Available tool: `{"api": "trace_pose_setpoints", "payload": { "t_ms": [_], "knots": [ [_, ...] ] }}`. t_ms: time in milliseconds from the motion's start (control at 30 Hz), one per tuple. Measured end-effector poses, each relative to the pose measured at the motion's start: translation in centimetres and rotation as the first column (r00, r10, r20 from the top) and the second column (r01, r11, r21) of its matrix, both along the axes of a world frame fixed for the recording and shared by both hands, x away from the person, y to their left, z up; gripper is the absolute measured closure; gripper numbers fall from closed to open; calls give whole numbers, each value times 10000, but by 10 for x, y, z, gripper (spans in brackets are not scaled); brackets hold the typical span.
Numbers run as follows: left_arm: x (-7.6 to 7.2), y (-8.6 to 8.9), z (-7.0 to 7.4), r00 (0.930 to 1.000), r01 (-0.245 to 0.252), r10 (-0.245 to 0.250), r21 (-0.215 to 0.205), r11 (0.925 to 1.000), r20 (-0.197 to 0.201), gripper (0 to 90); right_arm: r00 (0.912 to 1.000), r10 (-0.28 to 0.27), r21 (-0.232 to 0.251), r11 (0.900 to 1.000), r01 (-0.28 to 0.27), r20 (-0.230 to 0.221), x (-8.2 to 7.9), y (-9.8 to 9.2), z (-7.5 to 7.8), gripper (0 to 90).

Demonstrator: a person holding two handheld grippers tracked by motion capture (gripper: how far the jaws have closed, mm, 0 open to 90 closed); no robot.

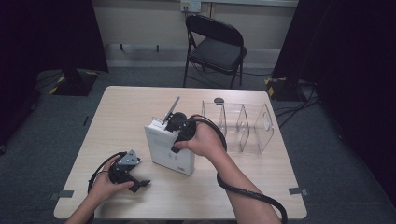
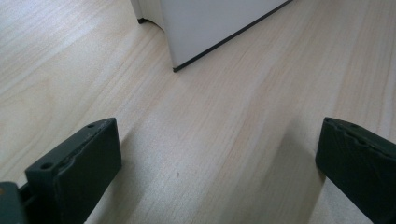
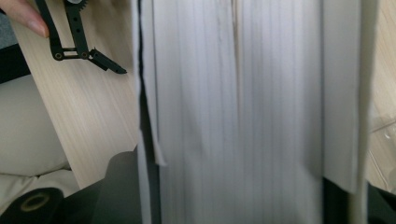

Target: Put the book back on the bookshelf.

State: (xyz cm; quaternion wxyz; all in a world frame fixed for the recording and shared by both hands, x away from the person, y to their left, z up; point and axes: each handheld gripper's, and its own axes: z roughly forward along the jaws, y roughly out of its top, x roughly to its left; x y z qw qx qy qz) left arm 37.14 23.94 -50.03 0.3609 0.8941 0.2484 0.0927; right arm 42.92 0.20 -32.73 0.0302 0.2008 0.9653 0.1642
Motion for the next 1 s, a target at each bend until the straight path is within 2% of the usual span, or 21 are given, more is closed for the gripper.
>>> {"api": "trace_pose_setpoints", "payload": {
  "t_ms": [167,367,567,833,1000],
  "knots": [
    [1,1,-1,10000,79,-78,-62,9999,61,0,9997,-233,-89,9997,233,-34,0,1,3,513],
    [0,3,-2,9998,156,-153,-231,9996,137,0,9978,-537,-19,9986,537,-387,0,-4,6,518],
    [1,3,-2,9998,175,-172,-229,9996,141,0,9968,-655,81,9978,659,-452,-2,-16,9,519],
    [1,3,-2,9998,169,-166,-240,9996,135,0,9931,-1055,384,9935,1076,-519,-4,-36,15,519],
    [1,3,-2,9998,167,-164,-240,9996,137,0,9900,-1310,388,9903,1331,-516,-7,-45,17,519]
  ]
}}
